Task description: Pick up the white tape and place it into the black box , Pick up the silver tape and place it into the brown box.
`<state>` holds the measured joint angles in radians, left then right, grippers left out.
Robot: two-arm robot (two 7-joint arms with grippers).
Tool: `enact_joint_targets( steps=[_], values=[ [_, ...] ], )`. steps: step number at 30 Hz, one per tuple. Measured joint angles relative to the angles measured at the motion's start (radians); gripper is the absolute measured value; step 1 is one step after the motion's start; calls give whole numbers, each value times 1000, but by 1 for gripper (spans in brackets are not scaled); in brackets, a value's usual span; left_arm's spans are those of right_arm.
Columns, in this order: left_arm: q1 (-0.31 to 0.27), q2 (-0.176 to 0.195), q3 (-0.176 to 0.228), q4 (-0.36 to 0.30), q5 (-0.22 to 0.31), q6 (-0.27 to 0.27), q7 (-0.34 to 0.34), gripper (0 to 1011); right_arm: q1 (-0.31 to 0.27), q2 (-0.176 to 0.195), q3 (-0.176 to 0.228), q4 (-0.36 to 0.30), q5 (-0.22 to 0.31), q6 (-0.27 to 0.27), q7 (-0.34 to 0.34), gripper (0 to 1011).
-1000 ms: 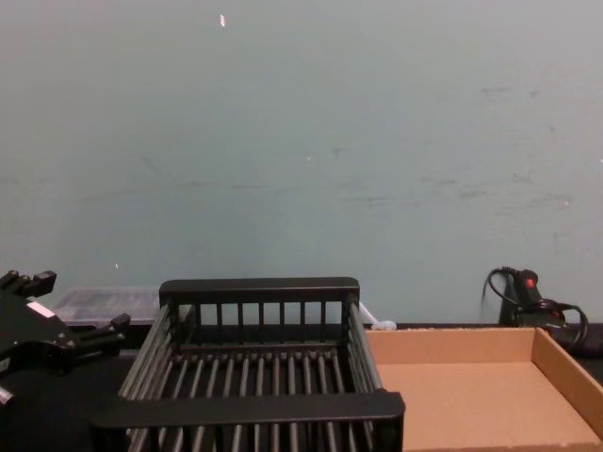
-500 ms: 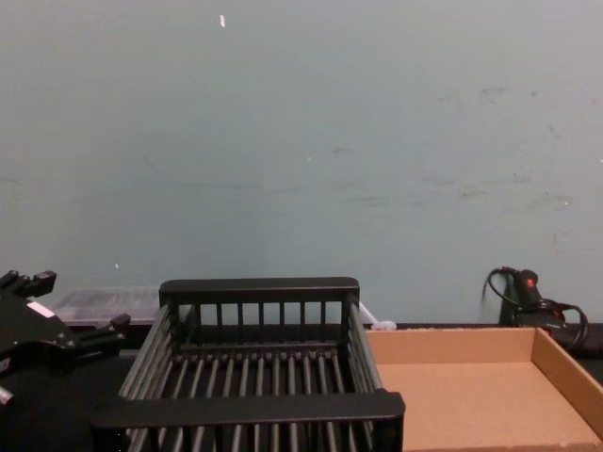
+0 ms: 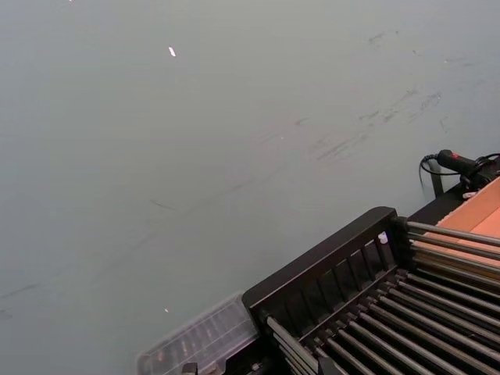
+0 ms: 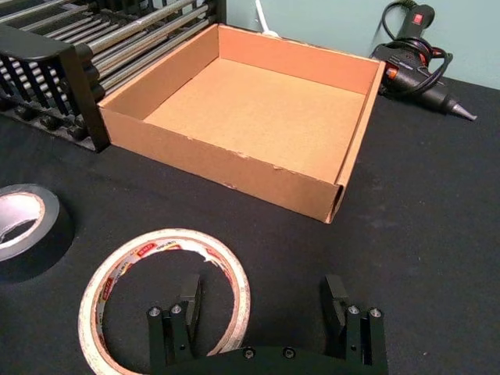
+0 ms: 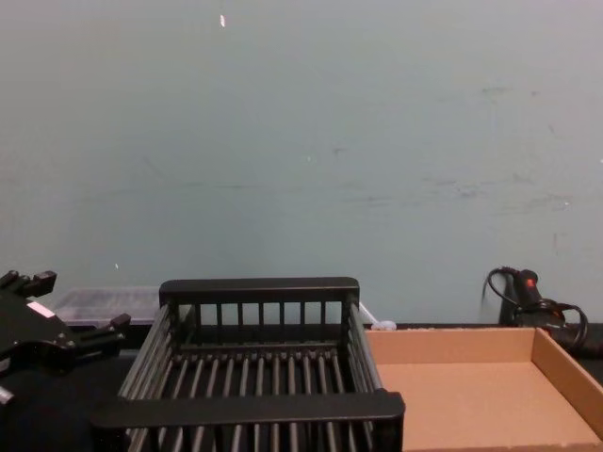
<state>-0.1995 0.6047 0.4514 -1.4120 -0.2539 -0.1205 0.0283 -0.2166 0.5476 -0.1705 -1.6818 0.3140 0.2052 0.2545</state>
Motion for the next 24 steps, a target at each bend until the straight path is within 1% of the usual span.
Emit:
enact_joint_targets(
  steps=[16,18,20,21,23,24],
  values=[
    [0,0,0,0,0,0,0,1001,0,0,1,0,-3,0,2,996],
    [0,0,0,0,0,0,0,1001,0,0,1,0,-3,0,2,950],
    [0,0,0,0,0,0,0,1001,0,0,1,0,-2,0,1,925],
    [0,0,0,0,0,0,0,1001,0,0,1,0,-2,0,1,883],
    [0,0,0,0,0,0,0,1001,0,0,1,0,-2,0,1,846],
    [0,0,0,0,0,0,0,1001,0,0,0,0,-2,0,1,794]
  ],
)
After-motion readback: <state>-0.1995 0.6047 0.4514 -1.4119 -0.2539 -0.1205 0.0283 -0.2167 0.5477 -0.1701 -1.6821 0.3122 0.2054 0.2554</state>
